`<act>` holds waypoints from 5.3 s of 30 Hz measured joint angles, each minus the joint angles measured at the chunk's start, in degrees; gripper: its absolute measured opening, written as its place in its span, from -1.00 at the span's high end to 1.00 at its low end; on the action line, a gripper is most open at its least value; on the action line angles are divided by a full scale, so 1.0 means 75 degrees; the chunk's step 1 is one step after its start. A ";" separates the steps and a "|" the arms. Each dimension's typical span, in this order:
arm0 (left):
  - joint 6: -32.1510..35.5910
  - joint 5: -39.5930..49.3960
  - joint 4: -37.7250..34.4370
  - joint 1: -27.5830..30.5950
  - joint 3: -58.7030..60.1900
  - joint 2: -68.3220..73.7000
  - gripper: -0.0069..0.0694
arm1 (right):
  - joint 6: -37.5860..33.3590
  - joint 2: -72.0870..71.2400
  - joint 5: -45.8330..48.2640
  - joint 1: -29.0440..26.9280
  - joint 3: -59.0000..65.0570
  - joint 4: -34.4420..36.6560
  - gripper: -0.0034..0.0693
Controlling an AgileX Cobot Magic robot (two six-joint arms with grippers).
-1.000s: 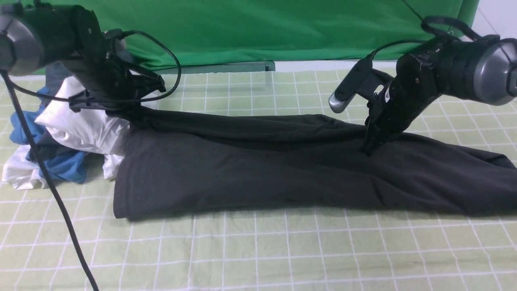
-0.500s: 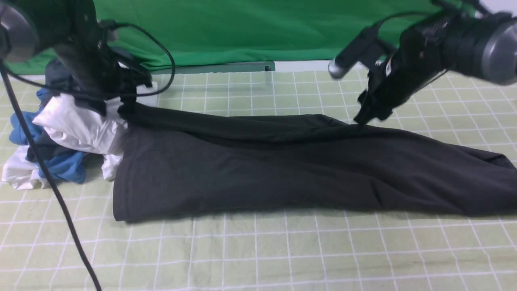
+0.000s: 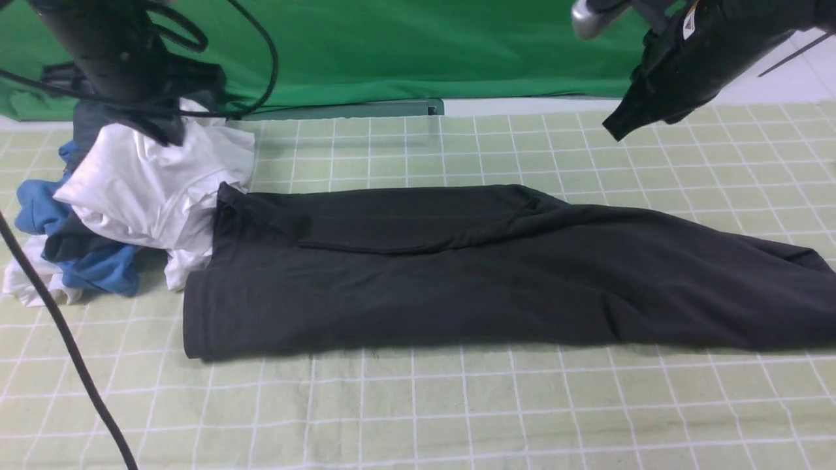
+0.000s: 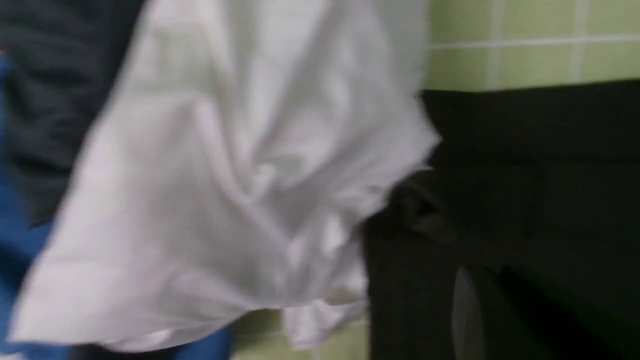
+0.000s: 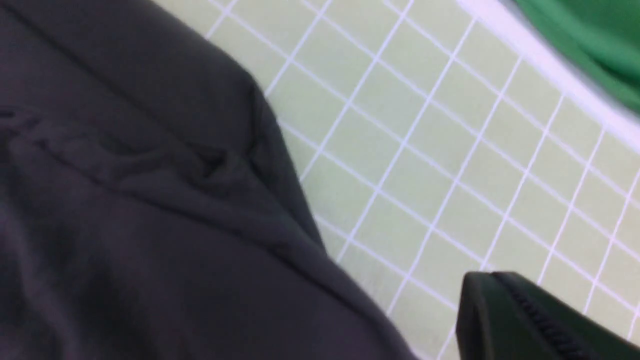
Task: Fold a long-sleeved shirt over a green coffee tablecloth.
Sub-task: 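Fold the black garment in half by bringing its near edge over to the far edge, then pull the folded dark garment lengthwise by its ends to straighten it flat on the table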
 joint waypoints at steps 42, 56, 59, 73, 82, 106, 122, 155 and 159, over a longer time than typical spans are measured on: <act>-0.1390 -0.3680 0.1595 -0.2367 -0.0116 0.2381 0.79 | -0.0007 0.0000 0.0366 -0.0006 0.0000 0.1092 0.92; -0.0296 -0.1502 0.0990 -0.2262 0.0138 0.1493 0.79 | -0.0031 0.0000 0.0804 -0.0006 0.0000 0.1118 0.92; -0.0298 -0.1851 0.1085 -0.2082 0.0367 0.1729 0.79 | -0.0038 0.0000 0.0928 -0.0006 0.0000 0.1125 0.92; -0.0389 -0.1651 0.0702 -0.0675 0.0388 0.1581 0.79 | -0.0211 -0.0031 0.1994 -0.0062 0.0008 0.1150 0.92; -0.0318 -0.2036 0.0233 -0.0651 0.2529 -0.0670 0.79 | -0.0381 -0.0531 0.1740 -0.0987 0.0982 0.1133 0.92; -0.0932 -0.3609 -0.0401 -0.1067 0.6163 -0.1286 0.79 | -0.0881 0.1279 0.0131 -0.2992 0.1601 0.1459 -0.04; -0.0939 -0.3603 -0.0388 -0.1067 0.6155 -0.1286 0.79 | -0.1202 0.1541 0.0111 -0.2992 0.1578 0.1511 0.66; -0.0923 -0.3587 -0.0396 -0.1067 0.6155 -0.1325 0.79 | -0.0273 0.0647 -0.0747 -0.3352 0.1371 0.1078 -0.18; -0.0908 -0.3531 -0.0217 -0.1067 0.6254 -0.1615 0.79 | 0.0034 -0.0035 -0.0128 -0.3352 0.1380 0.1072 0.20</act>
